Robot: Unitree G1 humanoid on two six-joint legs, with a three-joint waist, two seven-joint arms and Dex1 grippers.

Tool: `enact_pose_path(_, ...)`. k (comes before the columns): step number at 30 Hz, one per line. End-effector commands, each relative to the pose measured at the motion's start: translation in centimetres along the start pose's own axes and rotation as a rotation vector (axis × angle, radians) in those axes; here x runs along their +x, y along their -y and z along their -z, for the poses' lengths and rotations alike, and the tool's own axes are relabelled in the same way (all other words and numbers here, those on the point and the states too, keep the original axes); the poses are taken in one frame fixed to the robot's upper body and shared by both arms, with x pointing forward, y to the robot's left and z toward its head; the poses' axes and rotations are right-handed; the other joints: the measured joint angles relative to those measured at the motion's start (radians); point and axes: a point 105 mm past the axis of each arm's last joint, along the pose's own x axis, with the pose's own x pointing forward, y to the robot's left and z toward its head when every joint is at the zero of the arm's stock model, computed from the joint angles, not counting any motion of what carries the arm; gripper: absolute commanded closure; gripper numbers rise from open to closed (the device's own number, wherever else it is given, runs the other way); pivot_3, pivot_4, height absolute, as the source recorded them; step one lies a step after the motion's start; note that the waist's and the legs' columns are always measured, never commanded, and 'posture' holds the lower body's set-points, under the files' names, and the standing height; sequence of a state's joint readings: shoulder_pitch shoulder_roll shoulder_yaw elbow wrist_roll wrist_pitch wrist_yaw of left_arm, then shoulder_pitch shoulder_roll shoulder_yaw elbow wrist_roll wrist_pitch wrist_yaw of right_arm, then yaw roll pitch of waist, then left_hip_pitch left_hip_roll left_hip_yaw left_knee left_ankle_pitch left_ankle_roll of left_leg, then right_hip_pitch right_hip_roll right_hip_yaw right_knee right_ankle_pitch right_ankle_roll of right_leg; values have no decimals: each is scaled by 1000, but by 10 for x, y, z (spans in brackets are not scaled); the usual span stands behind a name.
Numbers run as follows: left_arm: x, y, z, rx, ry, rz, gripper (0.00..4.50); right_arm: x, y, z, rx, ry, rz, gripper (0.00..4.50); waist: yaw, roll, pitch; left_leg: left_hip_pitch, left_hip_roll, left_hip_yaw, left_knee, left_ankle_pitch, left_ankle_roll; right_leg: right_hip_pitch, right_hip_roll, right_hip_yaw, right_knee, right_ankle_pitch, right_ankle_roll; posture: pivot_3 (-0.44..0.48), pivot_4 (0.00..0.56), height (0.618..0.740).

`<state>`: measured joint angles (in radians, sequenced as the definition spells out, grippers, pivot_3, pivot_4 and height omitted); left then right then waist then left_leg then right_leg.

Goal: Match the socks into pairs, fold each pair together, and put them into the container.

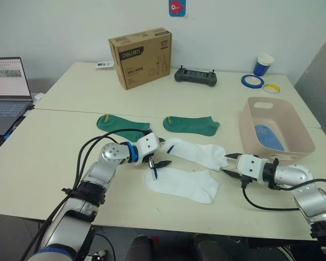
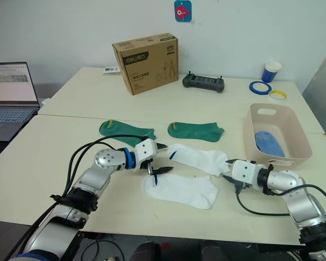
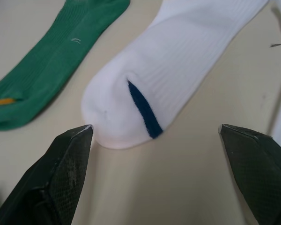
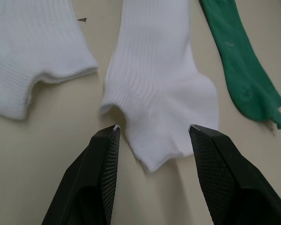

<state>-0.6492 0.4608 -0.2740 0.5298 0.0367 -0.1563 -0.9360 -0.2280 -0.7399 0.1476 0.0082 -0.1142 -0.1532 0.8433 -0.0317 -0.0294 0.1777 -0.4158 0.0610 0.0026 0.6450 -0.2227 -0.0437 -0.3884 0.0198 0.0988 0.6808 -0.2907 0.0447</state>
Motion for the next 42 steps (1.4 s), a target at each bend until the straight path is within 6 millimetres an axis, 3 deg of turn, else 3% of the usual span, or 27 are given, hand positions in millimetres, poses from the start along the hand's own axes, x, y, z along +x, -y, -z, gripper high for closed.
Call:
enact_pose_path(1, 7, -3, 9, 46, -51, -14, 0, 7, 8, -10, -88, 36, 30, 1987, 0, 0, 0, 0, 0, 0, 0, 0, 0, 0, 0, 0, 0, 0, 0, 0, 150, 740)
enact_pose_path(7, 15, -7, 10, 65, -55, -24, 0, 12, 14, -28, -94, 149, 55, 1987, 1, 0, 0, 0, 0, 0, 1, 0, 0, 1, 0, 0, 0, 1, 1, 0, 150, 740)
enact_pose_path(9, 15, -7, 11, 65, -57, -23, 583, 11, 16, -31, -83, 177, 62, 1963, 0, 0, 0, 0, 0, 0, 1, 0, 0, 1, 0, 0, 0, 1, 1, 0, 150, 740)
enact_pose_path(12, 16, -6, 13, 57, -58, -18, 1506, 11, 23, -36, 5, 221, 90, 2581, 0, 0, 0, 0, 0, 0, 1, 1, 0, 1, 0, 0, 0, 2, 1, 0, 150, 740)
enact_pose_path(18, 16, -7, 12, 28, -44, -38, 3422, 11, 34, -50, 212, 312, 118, 4500, 0, 0, 0, 1, 0, 0, 1, 1, 1, 1, 0, 0, 1, 2, 0, 0, 150, 740)
enact_pose_path(22, 16, -10, 11, 12, -31, -51, 4486, 10, 37, -53, 249, 322, 116, 4500, 0, 0, 0, 1, 0, -1, 1, 1, 1, 1, 1, 0, 1, 3, 0, 0, 150, 740)
enact_pose_path(30, 9, -14, 9, -7, -9, -57, 4486, 9, 31, -54, 244, 325, 80, 4500, -1, 0, 0, 0, 0, 0, 0, 1, 1, 0, 1, 0, 1, 2, 0, 0, 150, 740)
enact_pose_path(36, -9, -16, -10, -24, 79, -42, 4486, 3, 27, -59, 200, 338, 67, 4500, -2, 0, 0, 0, 1, 0, -1, 1, 1, -1, 2, 0, 1, 2, 0, 0, 150, 740)
enact_pose_path(42, -52, 18, -32, -55, 71, 93, 4486, -5, -2, -63, 158, 332, -40, 4500, -1, 1, 0, -1, 2, -1, -2, 1, 1, -1, 2, -1, 1, 2, -3, 0, 150, 740)
